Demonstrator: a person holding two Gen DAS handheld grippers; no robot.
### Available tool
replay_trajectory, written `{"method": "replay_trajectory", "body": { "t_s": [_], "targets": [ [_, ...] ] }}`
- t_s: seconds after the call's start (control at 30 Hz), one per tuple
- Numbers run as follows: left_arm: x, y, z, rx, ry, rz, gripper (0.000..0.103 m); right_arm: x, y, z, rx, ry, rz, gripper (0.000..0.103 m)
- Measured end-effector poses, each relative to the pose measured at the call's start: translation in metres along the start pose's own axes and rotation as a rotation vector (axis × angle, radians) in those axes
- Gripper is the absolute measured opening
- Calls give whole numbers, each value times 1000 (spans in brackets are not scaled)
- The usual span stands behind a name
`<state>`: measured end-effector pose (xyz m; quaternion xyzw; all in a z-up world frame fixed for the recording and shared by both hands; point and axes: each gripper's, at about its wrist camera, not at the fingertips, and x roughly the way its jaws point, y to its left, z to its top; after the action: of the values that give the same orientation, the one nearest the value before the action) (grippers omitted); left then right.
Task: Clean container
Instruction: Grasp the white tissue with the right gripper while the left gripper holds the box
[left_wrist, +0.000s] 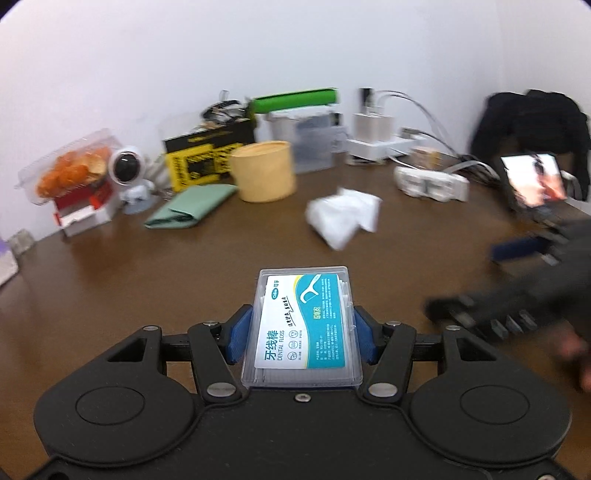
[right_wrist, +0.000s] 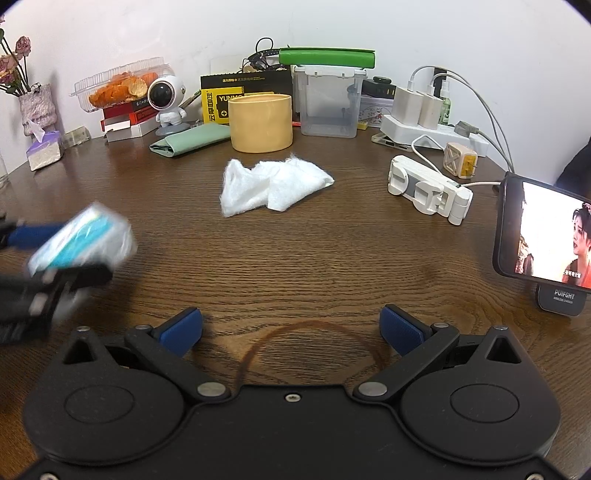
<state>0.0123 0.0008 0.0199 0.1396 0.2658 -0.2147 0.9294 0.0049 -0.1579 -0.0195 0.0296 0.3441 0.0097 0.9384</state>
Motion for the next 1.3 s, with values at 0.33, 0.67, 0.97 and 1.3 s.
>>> {"method": "replay_trajectory", "body": {
  "t_s": [0.33, 0.67, 0.97, 1.3],
  "targets": [
    [-24, -10, -35, 150, -3, -245, 56, 1, 1, 0, -8, 1, -1, 103],
    [-19, -8, -41, 185, 1, -372, 57, -6, -16, 4, -147, 45, 160, 103],
    [-22, 1, -41, 119, 27, -339, 56, 31, -36, 75, -285, -127, 218, 90],
    [-32, 20, -46, 83, 57, -338, 57, 108, -46, 104, -274, 4, 270, 60]
  ]
}}
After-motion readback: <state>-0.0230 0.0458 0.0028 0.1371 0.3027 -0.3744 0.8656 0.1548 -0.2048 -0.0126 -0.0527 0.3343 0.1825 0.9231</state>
